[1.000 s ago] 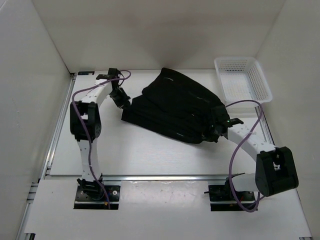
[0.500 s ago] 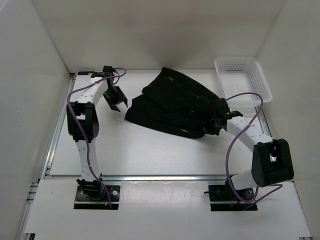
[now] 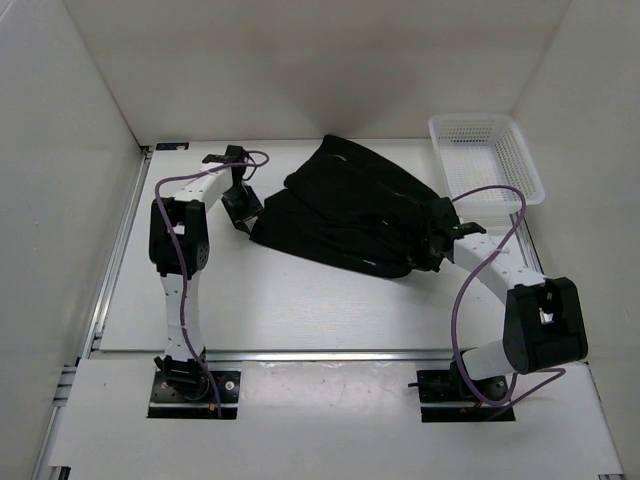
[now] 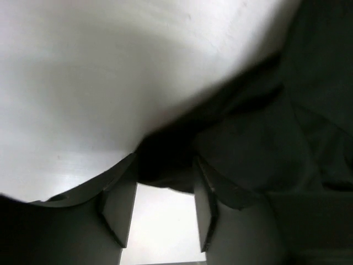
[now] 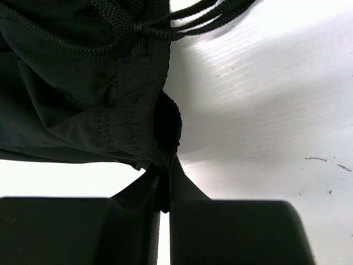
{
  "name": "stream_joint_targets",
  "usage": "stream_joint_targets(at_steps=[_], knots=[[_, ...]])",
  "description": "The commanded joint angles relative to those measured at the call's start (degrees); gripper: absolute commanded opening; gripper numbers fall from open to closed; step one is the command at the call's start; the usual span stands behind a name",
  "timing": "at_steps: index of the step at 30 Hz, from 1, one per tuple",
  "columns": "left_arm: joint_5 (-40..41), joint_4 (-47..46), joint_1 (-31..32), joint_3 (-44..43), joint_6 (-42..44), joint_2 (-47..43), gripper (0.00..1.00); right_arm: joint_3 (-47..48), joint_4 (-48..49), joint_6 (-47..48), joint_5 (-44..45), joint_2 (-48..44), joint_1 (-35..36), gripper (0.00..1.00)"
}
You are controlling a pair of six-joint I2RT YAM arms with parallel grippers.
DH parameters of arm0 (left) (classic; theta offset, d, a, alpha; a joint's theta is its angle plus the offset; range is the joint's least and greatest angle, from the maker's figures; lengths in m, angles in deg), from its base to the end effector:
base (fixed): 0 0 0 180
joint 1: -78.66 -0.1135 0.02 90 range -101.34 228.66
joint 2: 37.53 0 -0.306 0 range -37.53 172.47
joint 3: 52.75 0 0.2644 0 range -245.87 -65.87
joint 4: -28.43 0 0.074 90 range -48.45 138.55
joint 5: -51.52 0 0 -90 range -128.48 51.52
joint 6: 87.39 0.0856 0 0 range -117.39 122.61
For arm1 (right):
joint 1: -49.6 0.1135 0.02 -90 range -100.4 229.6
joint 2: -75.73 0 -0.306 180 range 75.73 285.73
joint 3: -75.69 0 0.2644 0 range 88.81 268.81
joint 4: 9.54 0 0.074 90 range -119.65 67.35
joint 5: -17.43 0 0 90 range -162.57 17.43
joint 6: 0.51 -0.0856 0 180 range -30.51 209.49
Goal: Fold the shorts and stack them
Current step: Flatten the shorts out
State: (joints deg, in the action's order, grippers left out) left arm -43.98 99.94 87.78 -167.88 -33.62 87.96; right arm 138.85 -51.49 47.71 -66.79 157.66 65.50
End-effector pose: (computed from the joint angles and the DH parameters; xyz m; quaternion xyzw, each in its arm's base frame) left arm 0.4729 -0.0842 0.1575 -0.2302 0.9694 -0.0715 0.0469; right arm 0.2959 0.0753 0.1926 0.2288 0.9389 0.0790 0.2446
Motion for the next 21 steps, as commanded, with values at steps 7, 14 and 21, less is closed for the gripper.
stream_joint_targets(at_steps=[7, 14, 21], knots=[[1.9, 1.0, 0.3, -4.6, 1.6, 0.3, 0.1, -0.4, -1.2, 0.6, 2.2, -3.6, -0.1, 0.0], [1.4, 1.0, 0.3, -4.2, 1.6, -5.0, 0.1, 0.2, -1.7, 1.2, 2.2, -3.6, -0.1, 0.0], [-1.4, 2.1, 0.3, -10.7, 2.1, -8.0, 0.1, 4.4, -2.8, 2.8, 2.8, -2.5, -0.6, 0.0]])
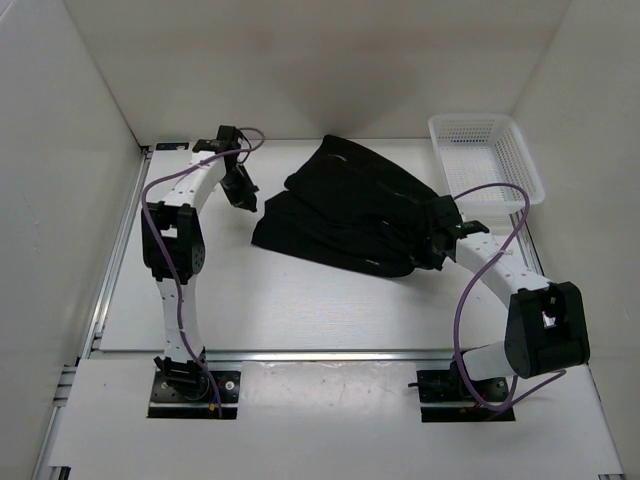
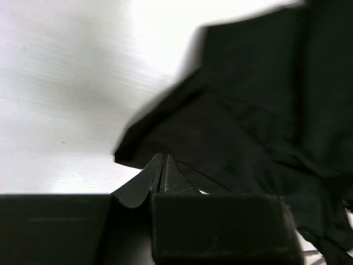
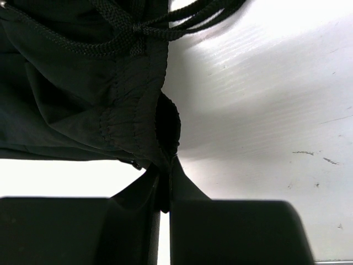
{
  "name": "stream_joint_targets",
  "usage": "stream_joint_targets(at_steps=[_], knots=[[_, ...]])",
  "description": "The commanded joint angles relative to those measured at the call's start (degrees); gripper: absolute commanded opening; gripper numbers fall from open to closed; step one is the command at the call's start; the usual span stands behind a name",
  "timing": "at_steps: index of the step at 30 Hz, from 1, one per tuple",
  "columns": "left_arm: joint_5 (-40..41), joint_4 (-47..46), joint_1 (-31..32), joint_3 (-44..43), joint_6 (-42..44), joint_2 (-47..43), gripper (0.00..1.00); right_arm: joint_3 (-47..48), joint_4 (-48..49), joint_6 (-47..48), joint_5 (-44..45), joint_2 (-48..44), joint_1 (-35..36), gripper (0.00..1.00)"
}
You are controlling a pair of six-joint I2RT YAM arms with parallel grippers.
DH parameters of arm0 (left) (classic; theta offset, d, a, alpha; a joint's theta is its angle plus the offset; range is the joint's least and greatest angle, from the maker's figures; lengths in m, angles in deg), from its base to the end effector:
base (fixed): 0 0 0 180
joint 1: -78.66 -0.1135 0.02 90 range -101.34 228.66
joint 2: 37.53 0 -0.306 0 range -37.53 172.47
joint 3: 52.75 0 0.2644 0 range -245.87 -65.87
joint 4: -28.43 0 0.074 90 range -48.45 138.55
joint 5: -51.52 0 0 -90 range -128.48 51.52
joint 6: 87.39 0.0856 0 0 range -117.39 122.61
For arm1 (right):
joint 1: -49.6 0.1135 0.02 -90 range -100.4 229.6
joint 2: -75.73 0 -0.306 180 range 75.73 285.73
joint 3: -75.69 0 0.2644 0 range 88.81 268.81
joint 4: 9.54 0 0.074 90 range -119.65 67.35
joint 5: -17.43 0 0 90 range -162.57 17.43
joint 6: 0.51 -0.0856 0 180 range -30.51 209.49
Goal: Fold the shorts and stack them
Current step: Flatten the shorts out
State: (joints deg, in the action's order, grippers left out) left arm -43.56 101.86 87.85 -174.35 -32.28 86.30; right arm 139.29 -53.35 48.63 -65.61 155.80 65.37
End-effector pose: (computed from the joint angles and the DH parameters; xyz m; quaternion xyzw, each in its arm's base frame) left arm 0.4865 -0.0864 0.2031 -0.2151 0.9676 -0.0875 0.0991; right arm 0.2911 0.0714 0.2019 0.2248 0.9384 0.0698 0.2532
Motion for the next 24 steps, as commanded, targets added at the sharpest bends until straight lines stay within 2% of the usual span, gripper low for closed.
stream_joint_targets(at_steps=[1, 4, 7, 8, 10, 13, 15, 16, 18, 19, 21, 24], knots=[[-2.7, 0.8, 0.2, -5.1, 0.8, -6.9, 0.1, 5.8, -0.9, 1.9, 1.7, 0.2, -0.5, 0.0], [-2.0, 2.3, 0.2, -6.3, 2.3, -6.9, 0.11, 7.3, -0.9, 2.5, 0.5, 1.7, -0.5, 0.0], [-1.3, 2.4, 0.2, -2.1, 3.1, -5.6, 0.36, 7.9, -0.9, 2.5, 0.5, 1.7, -0.5, 0.0], [-2.4, 2.4, 0.2, -0.4, 3.7, -5.6, 0.48, 7.2, -0.9, 2.5, 0.5, 1.7, -0.5, 0.0], [-2.4, 0.3, 1.0, 5.5, 3.7, -5.6, 0.58, 6.5, -0.9, 2.5, 0.5, 1.7, -0.5, 0.0], [-2.4, -3.5, 2.1, 10.7, 3.7, -7.0, 0.59, 5.1, -0.9, 2.5, 0.0, 1.7, -0.5, 0.0], [-1.9, -3.5, 2.1, 12.4, 3.2, -6.4, 0.55, 3.9, -0.9, 2.5, 0.0, 1.7, -0.5, 0.0], [-1.9, -4.1, 2.8, 13.0, 3.2, -6.4, 0.48, 3.9, -0.9, 2.5, 0.0, 1.7, -0.5, 0.0], [-1.3, -4.1, 3.3, 13.0, 3.2, -5.9, 0.39, 3.4, -0.9, 2.5, 0.0, 1.7, -0.5, 0.0], [-1.2, -4.1, 3.8, 13.0, 3.2, -5.9, 0.23, 3.4, -0.9, 2.5, 0.0, 1.7, -0.5, 0.0], [-1.2, -4.1, 3.8, 13.0, 2.6, -5.9, 0.13, 2.9, -0.9, 2.5, 0.0, 1.1, -0.5, 0.0], [-1.2, -4.1, 3.8, 12.0, 2.6, -5.9, 0.1, 2.9, -0.9, 2.5, -0.5, 0.6, -0.5, 0.0]])
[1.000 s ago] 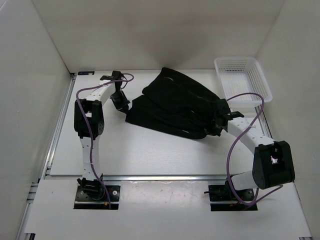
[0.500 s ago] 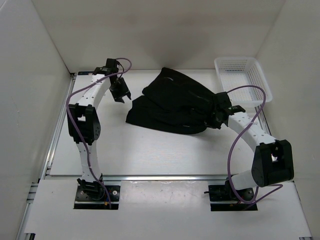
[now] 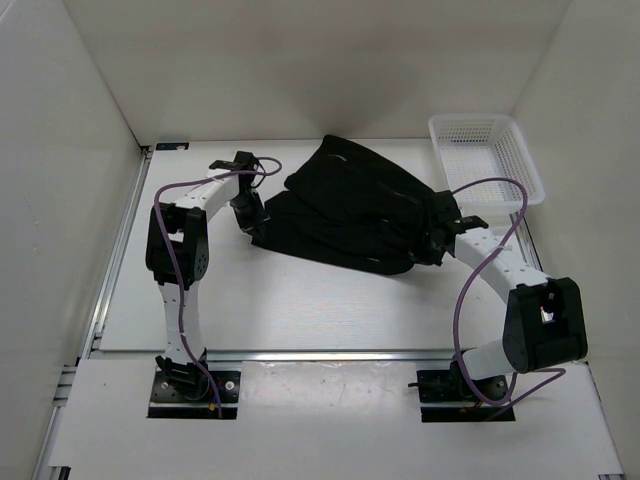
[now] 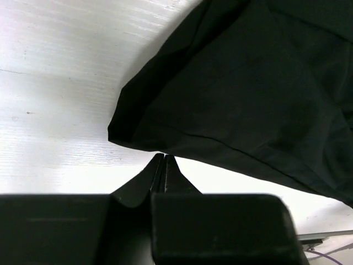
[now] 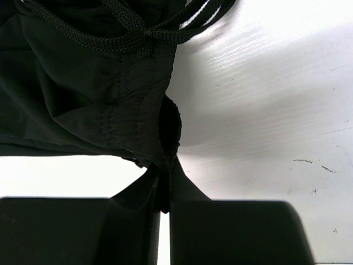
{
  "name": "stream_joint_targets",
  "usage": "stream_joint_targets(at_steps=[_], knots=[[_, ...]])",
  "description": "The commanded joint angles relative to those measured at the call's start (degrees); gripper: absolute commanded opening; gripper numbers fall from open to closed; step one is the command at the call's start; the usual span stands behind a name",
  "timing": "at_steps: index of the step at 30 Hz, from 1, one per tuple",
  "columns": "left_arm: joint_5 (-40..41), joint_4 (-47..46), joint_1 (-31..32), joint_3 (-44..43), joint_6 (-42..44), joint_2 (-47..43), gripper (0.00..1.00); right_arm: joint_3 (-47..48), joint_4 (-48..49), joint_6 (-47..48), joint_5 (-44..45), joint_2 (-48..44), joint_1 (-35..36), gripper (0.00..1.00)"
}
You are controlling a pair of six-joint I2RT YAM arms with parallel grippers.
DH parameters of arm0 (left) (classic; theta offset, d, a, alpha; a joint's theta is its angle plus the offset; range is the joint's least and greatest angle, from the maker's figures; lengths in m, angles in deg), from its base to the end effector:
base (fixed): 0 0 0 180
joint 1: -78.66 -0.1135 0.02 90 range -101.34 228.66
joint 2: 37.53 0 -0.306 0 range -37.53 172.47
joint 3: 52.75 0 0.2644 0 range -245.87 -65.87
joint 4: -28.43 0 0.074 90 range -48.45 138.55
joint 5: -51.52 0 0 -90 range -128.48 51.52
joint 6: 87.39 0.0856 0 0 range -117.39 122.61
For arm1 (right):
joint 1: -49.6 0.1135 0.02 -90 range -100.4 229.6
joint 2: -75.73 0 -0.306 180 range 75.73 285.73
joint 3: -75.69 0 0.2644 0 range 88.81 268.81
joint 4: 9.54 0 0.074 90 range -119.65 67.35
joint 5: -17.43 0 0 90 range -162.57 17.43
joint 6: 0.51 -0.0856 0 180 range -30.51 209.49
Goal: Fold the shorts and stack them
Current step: Flatten the shorts out
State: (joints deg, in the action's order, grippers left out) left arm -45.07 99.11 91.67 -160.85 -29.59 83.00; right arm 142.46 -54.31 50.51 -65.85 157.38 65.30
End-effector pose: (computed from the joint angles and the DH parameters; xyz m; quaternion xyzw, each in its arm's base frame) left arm 0.4389 -0.1115 0.1623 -0.1627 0.9832 -0.0760 0.0333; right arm 0.3025 0.0746 0.2111 0.2094 0.9406 0.0698 0.2581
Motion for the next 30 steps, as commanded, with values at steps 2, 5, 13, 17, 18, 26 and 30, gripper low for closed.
stream_joint_targets(at_steps=[2, 5, 13, 17, 18, 26, 30], knots=[[1.0, -1.3, 0.0, -2.0, 0.0, -2.6, 0.1, -0.8, 0.0, 0.6, -0.3, -1.0, -0.4, 0.0], [5.8, 0.8, 0.0, -2.1, -0.8, -3.1, 0.34, -0.8, 0.0, 0.6, -0.3, -1.0, -0.4, 0.0], [7.9, 0.8, 0.0, -3.5, -1.4, -0.1, 0.75, -1.4, 0.5, 1.1, -0.8, -1.0, -0.4, 0.0], [5.9, -0.3, 0.5, -4.8, -0.8, 1.7, 0.58, -1.4, 0.5, 1.1, -0.8, -1.0, -0.4, 0.0], [5.2, -0.3, 0.5, -4.8, -0.8, 1.7, 0.56, -1.4, 0.5, 1.1, -0.8, -1.0, -0.4, 0.0], [3.4, -0.8, 0.5, -5.3, 0.9, 3.5, 0.5, -2.0, 0.5, 1.1, -0.8, -1.5, -0.4, 0.0], [3.4, -0.8, 0.5, -5.3, 0.9, 3.5, 0.22, -2.0, 0.5, 0.6, -0.8, -2.0, -0.4, 0.0]])
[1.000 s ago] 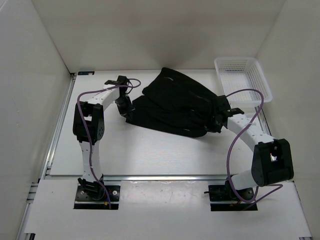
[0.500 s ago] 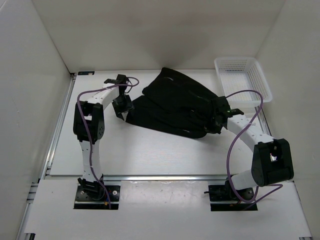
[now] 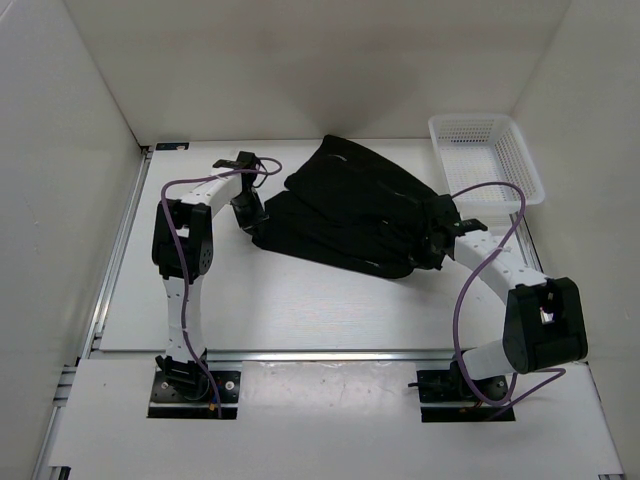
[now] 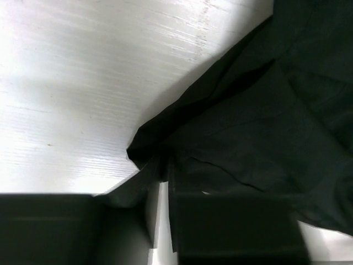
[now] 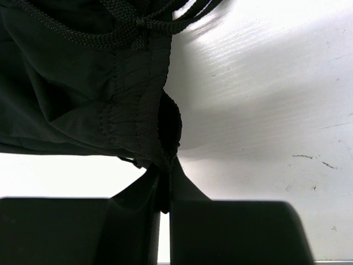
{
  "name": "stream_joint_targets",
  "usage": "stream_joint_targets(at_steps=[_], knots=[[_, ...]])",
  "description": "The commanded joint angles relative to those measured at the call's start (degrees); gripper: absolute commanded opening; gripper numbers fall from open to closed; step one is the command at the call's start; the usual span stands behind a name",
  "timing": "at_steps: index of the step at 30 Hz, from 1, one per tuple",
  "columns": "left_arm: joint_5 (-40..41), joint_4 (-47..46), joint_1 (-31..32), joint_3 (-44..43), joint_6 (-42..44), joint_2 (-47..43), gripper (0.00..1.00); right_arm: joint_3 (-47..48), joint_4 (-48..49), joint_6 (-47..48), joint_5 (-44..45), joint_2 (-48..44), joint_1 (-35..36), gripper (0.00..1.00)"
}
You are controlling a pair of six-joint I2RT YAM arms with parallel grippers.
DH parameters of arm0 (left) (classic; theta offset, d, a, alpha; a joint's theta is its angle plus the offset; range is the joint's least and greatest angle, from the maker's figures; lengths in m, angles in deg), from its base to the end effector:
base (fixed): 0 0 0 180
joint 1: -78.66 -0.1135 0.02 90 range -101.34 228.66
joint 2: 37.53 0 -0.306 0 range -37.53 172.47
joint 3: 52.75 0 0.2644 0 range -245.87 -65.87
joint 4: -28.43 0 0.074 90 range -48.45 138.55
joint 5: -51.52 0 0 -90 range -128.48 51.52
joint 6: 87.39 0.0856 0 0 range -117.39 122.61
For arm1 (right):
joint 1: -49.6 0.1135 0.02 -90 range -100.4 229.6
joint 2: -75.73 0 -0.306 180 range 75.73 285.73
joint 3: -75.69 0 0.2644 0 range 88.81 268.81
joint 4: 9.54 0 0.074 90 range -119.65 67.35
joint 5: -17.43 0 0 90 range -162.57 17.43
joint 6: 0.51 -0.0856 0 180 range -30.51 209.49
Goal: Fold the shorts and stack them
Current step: Flatten the shorts out
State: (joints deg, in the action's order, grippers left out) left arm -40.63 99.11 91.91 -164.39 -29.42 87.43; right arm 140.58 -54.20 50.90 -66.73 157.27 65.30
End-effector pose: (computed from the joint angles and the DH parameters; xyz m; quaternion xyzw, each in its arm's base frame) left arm 0.4561 -0.1107 0.1447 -0.1619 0.9852 -0.0374 0.0411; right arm 0.2957 0.0741 0.2008 0.2044 0.9458 0.0690 0.2427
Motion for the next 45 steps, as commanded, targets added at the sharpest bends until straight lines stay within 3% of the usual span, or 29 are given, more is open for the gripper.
stream_joint_targets(at_steps=[1, 11, 14, 18, 19, 21, 23, 24, 26, 29, 31, 33, 34, 35, 36, 40, 45], knots=[[-1.5, -0.8, 0.3, -1.8, 0.7, -1.0, 0.1, -0.6, 0.4, 0.2, 0.0, -1.9, -0.4, 0.0], [-0.9, -0.3, -0.2, -3.9, 0.7, -6.1, 0.1, 1.7, -0.6, 1.2, 1.2, -2.4, -0.4, 0.0], [-3.3, 2.8, -1.6, -13.1, 0.7, -5.0, 0.1, 9.8, -2.2, 4.5, 2.2, -0.4, -2.0, 0.0], [-7.4, 9.6, -2.7, -39.5, -0.2, -1.0, 0.1, 30.2, -9.9, 8.6, 5.2, 6.8, -3.8, 0.0], [-8.2, 10.1, -2.7, -43.0, -0.2, -1.0, 0.1, 37.8, -10.9, 10.4, 5.2, 7.4, -3.8, 0.0], [-9.4, 9.5, -3.8, -46.7, -2.1, -3.0, 0.1, 43.2, -12.9, 11.8, 5.2, 7.4, -3.8, 0.0], [-10.9, 5.2, -3.9, -43.0, -2.8, -9.1, 0.1, 45.8, -13.4, 12.3, 4.4, 5.9, -3.8, 0.0], [-10.9, 3.8, -3.9, -37.1, -2.8, -11.5, 0.1, 44.9, -13.4, 12.3, 4.4, 4.9, -3.8, 0.0], [-10.4, 2.2, -3.9, -30.4, -2.8, -18.2, 0.1, 38.4, -13.4, 11.6, 4.4, 0.7, -3.8, 0.0], [-6.6, -1.6, -2.0, -12.9, -2.8, -27.3, 0.1, 23.9, -11.8, 9.9, 3.4, -7.1, -3.8, 0.0], [-4.4, -5.2, -1.0, 3.3, -5.6, -31.9, 0.1, 15.7, -10.1, 9.2, 2.6, -13.5, -3.8, 0.0], [-3.8, -7.4, -0.4, 13.8, -7.3, -37.2, 0.11, 4.1, -9.3, 7.7, 1.1, -17.7, -3.8, 0.25], [-3.3, -7.9, -0.4, 22.3, -7.9, -37.9, 0.18, 0.7, -9.3, 7.1, 0.4, -21.3, -3.8, 0.41], [-3.3, -8.4, -0.4, 25.5, -7.9, -38.0, 0.31, -4.9, -9.3, 5.6, 0.4, -22.7, -3.8, 0.62], [-3.3, -8.4, -0.4, 27.8, -7.9, -38.0, 0.38, -7.0, -9.3, 4.8, -0.2, -23.9, -3.8, 0.69], [-3.3, -8.4, -0.4, 32.3, -8.7, -38.7, 0.66, -11.9, -10.8, 1.1, -3.0, -26.1, -3.8, 0.7], [-2.8, -7.9, -0.4, 35.7, -9.7, -39.8, 0.68, -14.7, -10.3, -3.1, -8.6, -26.1, -3.8, 0.7]])
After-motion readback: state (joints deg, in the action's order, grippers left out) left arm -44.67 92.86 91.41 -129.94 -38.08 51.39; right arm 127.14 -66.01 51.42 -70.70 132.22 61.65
